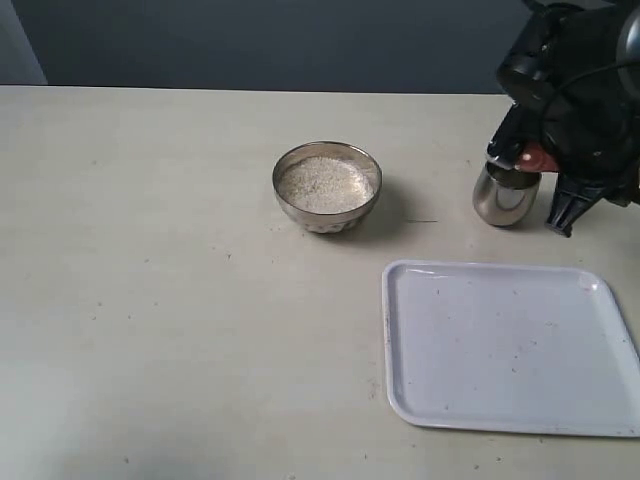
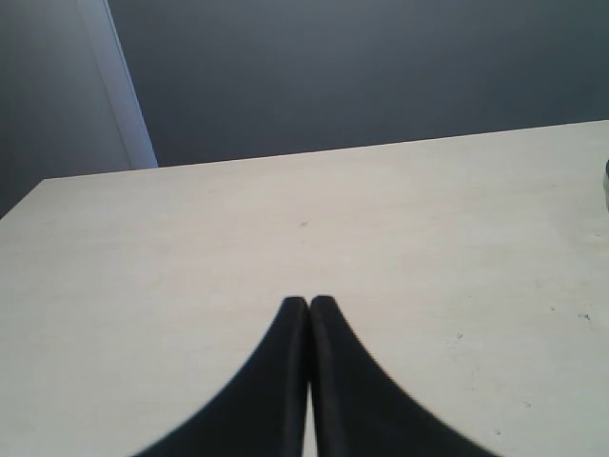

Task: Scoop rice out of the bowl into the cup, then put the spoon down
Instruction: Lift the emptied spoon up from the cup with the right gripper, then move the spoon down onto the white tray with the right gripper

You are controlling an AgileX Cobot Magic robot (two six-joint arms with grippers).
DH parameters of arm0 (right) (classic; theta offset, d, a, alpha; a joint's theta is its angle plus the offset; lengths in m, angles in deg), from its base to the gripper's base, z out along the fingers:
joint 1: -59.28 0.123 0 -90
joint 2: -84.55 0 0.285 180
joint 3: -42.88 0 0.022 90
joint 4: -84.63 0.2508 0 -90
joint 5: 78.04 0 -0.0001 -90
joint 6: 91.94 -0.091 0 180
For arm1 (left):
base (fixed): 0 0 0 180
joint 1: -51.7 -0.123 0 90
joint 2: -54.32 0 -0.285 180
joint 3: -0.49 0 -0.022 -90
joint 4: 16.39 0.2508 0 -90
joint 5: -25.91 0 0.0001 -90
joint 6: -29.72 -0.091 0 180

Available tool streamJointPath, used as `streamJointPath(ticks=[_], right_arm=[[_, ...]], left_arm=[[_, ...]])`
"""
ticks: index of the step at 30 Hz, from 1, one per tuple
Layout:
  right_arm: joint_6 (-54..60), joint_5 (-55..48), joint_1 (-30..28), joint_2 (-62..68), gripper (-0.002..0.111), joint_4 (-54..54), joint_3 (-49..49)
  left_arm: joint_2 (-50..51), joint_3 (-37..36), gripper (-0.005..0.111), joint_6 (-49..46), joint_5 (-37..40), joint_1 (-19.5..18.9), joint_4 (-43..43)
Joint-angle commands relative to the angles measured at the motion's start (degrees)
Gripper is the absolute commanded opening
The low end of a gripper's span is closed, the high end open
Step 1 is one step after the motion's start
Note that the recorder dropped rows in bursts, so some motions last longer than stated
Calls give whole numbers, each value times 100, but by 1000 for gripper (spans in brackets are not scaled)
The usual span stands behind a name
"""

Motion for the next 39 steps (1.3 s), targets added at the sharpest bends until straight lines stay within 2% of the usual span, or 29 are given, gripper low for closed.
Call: streamJointPath(ticks=[1, 23, 32, 39], right_arm=[[-315, -16, -10, -25, -1, -433, -132], [-583, -16, -10, -137, -1, -596, -147], [-1057, -16, -10, -683, -1, 599, -128], [-1057, -16, -10, -1461, -1, 3001, -284]], left_arm=[[-25, 23, 1, 37, -8, 47, -8], [-25, 23, 1, 37, -8, 47, -8], [-25, 23, 1, 37, -8, 47, -8], [-25, 23, 1, 37, -8, 47, -8]])
